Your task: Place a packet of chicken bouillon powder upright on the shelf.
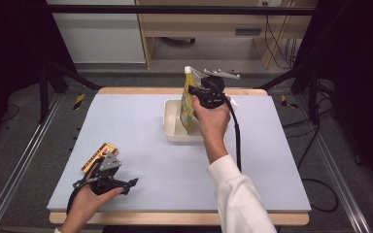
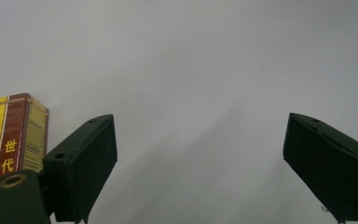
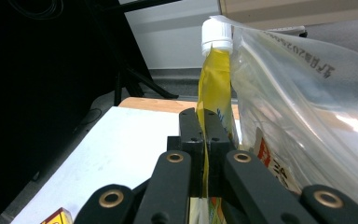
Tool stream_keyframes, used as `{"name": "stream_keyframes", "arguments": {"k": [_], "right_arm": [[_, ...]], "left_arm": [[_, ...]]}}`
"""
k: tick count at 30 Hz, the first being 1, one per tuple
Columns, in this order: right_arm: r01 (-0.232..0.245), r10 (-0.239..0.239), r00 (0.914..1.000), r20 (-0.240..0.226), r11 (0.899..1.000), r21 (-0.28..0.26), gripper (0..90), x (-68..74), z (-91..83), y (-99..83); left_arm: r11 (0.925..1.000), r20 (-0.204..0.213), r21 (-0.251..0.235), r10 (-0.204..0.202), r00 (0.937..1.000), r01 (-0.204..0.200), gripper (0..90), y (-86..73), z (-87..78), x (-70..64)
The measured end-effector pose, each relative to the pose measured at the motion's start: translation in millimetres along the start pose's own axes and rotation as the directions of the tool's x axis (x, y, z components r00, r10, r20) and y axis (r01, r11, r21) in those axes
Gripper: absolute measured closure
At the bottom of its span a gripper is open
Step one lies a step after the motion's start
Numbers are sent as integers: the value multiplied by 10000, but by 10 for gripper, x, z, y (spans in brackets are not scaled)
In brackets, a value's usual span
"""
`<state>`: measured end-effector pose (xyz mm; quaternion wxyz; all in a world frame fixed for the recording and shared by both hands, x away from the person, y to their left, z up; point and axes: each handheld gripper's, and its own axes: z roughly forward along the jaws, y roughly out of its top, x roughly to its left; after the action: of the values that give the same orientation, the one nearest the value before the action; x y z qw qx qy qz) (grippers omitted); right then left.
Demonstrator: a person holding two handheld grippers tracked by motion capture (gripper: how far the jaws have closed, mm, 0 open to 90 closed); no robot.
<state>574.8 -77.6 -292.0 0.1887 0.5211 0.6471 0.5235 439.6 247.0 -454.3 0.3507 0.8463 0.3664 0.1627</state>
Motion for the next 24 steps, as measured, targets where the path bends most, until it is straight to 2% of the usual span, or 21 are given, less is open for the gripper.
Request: {"name": "stream_keyframes", "arguments": {"k": [7, 16, 20, 21, 24], "right_arm": [[-91, 91, 9999, -110, 9999, 45, 900, -1, 31, 19], [13, -9, 9997, -228, 9999, 138, 900, 21, 91, 54], [-76, 80, 9996, -255, 9998, 170, 900, 21, 105, 64], [-215, 222, 9990, -398, 9996, 183, 900, 27, 114, 66], [-134, 142, 9991, -410, 9997, 202, 900, 53, 119, 76]], "left_arm": [[10000, 11, 14, 7, 10000, -7, 95, 1, 4, -1], [10000, 13, 21, 7, 10000, -7, 95, 0, -1, 12], [10000, 13, 22, 17, 10000, -17, 95, 1, -2, 9], [10000, 13, 18, 20, 10000, -20, 96, 1, -3, 8], [10000, 22, 37, 25, 10000, -25, 95, 0, 2, 8]]}}
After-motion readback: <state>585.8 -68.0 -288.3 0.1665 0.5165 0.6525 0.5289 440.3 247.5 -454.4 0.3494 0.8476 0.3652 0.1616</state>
